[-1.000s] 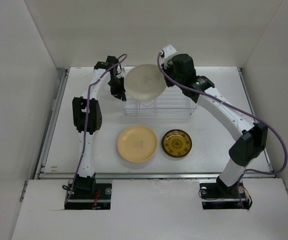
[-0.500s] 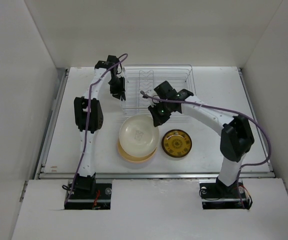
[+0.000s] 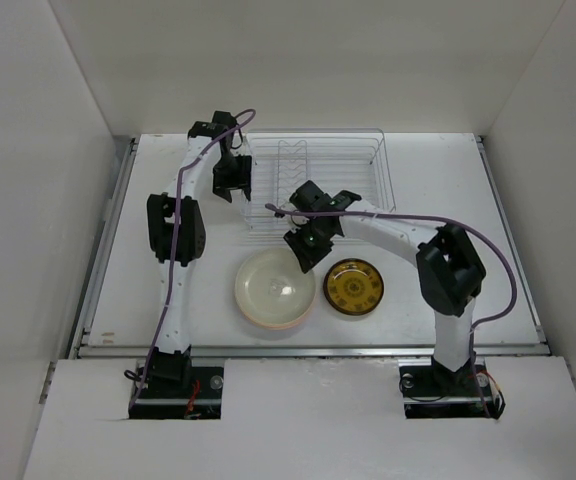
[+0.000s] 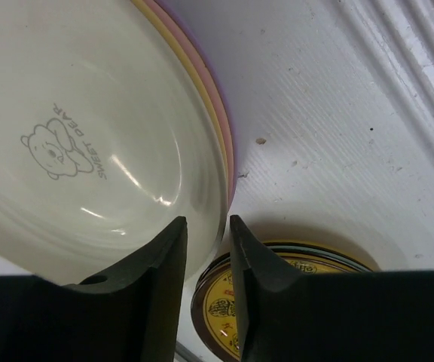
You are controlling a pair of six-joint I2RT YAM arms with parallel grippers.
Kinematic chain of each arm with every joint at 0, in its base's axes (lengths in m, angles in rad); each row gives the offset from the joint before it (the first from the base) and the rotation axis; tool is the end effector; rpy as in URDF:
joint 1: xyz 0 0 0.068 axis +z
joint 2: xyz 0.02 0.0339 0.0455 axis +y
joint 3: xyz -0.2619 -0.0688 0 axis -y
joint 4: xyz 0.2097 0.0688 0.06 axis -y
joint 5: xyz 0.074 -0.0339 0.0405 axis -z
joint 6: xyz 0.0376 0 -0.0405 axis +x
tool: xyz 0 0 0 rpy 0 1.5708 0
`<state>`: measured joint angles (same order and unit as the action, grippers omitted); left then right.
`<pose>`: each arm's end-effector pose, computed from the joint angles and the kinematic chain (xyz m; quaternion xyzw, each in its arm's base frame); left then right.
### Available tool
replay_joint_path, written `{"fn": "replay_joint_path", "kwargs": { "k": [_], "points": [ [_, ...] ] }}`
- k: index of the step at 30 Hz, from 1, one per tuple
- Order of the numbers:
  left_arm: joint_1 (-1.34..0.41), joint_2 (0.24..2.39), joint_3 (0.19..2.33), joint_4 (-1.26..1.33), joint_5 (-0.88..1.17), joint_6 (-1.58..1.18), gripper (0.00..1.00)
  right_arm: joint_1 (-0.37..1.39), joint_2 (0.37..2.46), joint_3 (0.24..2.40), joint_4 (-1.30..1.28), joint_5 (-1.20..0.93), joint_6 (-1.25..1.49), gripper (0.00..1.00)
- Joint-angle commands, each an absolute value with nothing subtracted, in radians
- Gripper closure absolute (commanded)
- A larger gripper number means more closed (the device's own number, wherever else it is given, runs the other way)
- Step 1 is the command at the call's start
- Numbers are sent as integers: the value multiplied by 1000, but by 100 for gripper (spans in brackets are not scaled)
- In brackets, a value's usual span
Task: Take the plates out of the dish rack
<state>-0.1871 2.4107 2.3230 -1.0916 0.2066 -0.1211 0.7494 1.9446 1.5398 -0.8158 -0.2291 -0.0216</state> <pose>0.4618 -0.0953 0.2273 0.0522 0.9745 -0.1296 0.1756 0.2650 0.2583 0.2260 -0.3863 0.8990 0.1668 0.1217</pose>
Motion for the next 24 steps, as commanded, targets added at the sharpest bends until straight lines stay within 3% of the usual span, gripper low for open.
{"fn": "replay_joint_path", "kwargs": {
  "k": [1, 8, 14, 15, 16, 17, 19, 21, 24],
  "points": [
    [-173, 2318, 2316, -1130, 164, -89, 49, 764, 1921, 1552, -827, -187, -9, 64],
    [-173, 2267, 2316, -1160, 144, -61, 47, 764, 1830, 1552, -827, -150, 11, 60],
    [-173, 2205, 2316, -1189, 144, -40, 45, 764, 1698, 1552, -799, -68, 66, 49],
    [-173, 2192, 2316, -1189, 144, -40, 45, 764, 1642, 1552, -787, -45, 81, 45],
    [-173, 2178, 2316, -1189, 144, -40, 45, 764, 1609, 1552, -775, -10, 121, 31],
    [-173, 2165, 2307, -1189, 144, -40, 44, 764, 1579, 1552, -763, 36, 149, 15],
    [-173, 2116, 2298, -1177, 129, -31, 43, 764, 1488, 1552, -744, 269, 257, 0],
    [-173, 2061, 2284, -1166, 97, -31, 43, 735, 1435, 1543, -777, 547, 336, 0],
    [-152, 1999, 2240, -1155, -10, -31, 37, 693, 1338, 1511, -850, 788, 471, 0]
  ]
}}
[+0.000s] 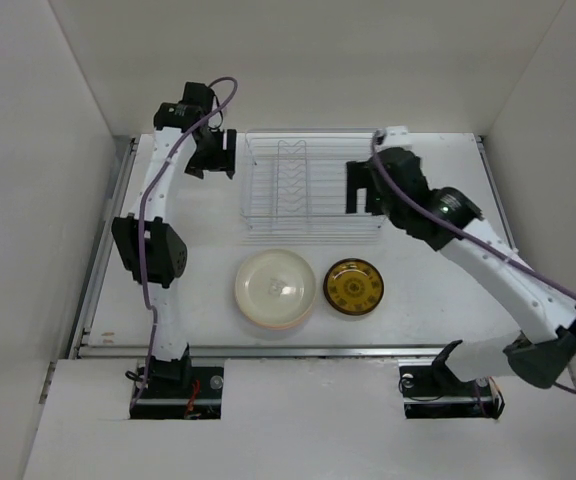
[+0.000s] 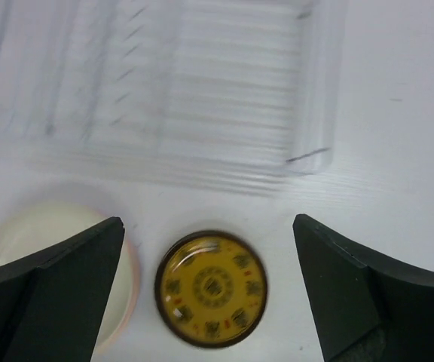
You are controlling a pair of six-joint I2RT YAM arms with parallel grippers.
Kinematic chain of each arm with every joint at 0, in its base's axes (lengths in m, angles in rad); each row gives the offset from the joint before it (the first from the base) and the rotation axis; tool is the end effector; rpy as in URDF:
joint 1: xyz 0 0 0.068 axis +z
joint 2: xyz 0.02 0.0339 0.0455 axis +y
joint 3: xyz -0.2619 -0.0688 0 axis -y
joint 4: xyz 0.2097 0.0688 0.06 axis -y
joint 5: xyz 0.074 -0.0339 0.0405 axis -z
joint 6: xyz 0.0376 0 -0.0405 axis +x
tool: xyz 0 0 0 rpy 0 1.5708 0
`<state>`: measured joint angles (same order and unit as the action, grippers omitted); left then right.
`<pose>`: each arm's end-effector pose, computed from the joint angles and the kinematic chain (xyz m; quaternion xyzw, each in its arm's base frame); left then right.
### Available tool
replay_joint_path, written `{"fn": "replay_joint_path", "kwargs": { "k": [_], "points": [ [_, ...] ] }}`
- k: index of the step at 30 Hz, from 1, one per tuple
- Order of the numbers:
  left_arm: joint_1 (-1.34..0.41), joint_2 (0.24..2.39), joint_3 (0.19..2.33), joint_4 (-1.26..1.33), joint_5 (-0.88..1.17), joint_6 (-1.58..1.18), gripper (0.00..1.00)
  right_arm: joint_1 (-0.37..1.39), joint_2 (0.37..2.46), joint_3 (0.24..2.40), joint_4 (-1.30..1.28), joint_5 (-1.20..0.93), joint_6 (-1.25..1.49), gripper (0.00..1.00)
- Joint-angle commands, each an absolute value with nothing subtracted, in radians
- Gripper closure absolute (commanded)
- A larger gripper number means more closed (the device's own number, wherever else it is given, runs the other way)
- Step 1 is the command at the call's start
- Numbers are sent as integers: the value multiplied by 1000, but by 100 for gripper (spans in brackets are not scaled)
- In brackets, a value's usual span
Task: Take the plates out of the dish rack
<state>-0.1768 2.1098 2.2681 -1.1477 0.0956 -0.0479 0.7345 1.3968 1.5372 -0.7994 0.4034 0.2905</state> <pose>0.4062 -0.0762 0.3375 0.0753 0.9541 -0.0776 0.2794 0.2027 0.1631 0.3937 -0.1076 0.8775 0.0547 0.4641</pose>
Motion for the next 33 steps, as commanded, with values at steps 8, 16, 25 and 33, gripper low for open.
{"fn": "replay_joint_path", "kwargs": {
  "k": [8, 16, 25, 33],
  "points": [
    [75, 1838, 2051, -1226, -61, -40, 27, 388, 1116, 1385, -1100, 956, 660, 0],
    [305, 1743, 1830, -1256, -37, 14, 27, 341, 999, 1373, -1130, 707, 583, 0],
    [334, 1594, 1651, -1187, -81, 37, 27, 341, 991, 1431, -1209, 626, 583, 0],
    [334, 1562, 1609, -1198, -34, 28, 27, 341, 898, 1442, -1238, 609, 583, 0]
  ]
}}
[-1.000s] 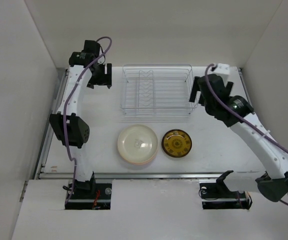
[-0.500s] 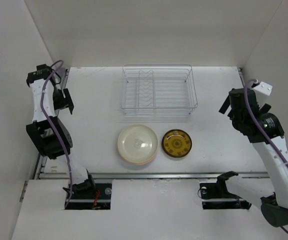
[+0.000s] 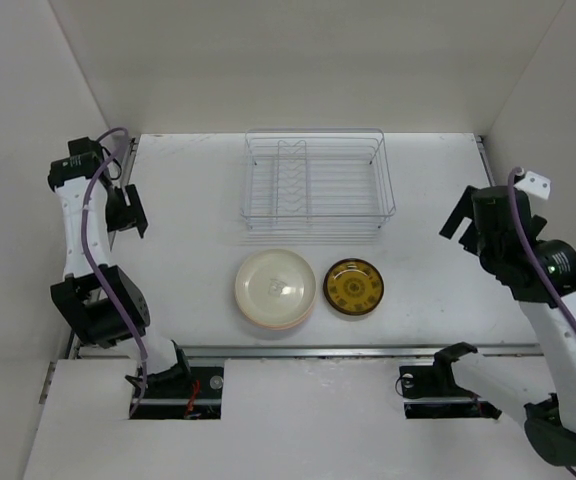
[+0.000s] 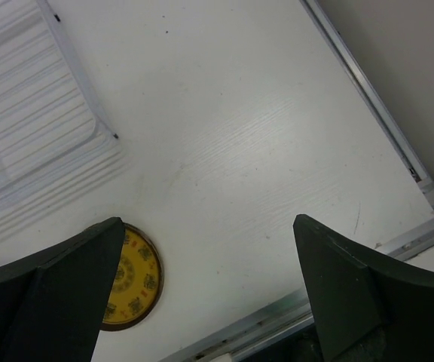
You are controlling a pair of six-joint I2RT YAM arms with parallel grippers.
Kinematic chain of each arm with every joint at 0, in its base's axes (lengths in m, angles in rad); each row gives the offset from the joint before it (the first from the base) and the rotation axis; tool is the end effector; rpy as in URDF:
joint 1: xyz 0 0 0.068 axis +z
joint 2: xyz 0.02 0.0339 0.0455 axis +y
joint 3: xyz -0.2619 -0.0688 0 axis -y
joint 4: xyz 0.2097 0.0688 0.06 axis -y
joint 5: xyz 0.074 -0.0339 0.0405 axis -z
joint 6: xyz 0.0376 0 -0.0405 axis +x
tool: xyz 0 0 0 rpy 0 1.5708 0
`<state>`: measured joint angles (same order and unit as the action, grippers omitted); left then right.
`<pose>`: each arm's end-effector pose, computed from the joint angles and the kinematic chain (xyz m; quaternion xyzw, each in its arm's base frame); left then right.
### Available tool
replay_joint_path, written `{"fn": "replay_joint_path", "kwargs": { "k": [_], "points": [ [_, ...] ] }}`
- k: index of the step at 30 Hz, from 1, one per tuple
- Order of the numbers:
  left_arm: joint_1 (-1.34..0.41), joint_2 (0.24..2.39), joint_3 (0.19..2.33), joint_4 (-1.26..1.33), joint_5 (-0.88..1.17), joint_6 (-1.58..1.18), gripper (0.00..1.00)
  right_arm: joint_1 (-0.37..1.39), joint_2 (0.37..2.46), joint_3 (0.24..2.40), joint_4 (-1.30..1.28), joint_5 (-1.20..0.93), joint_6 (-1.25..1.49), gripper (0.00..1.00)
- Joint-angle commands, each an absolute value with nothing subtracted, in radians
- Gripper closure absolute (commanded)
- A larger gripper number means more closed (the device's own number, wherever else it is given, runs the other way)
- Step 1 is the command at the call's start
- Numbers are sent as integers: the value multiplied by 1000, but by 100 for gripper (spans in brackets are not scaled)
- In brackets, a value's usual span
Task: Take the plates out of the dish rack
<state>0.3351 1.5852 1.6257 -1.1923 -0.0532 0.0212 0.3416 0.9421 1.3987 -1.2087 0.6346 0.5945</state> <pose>0.2602 0.0927 0.3419 -0.1583 0.9649 0.0624 0.2000 0.1054 0.0138 0.4004 0.2331 0.8490 -0.0848 0.4666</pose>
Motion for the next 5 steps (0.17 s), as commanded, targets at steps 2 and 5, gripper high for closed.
{"fn": "replay_joint_path", "kwargs": {
  "k": [2, 5],
  "points": [
    [334, 1562, 1620, -1207, -34, 28, 27, 341, 874, 1442, -1238, 598, 565, 0],
    [334, 1552, 1620, -1207, -8, 28, 27, 341, 839, 1442, -1229, 598, 565, 0]
  ]
}}
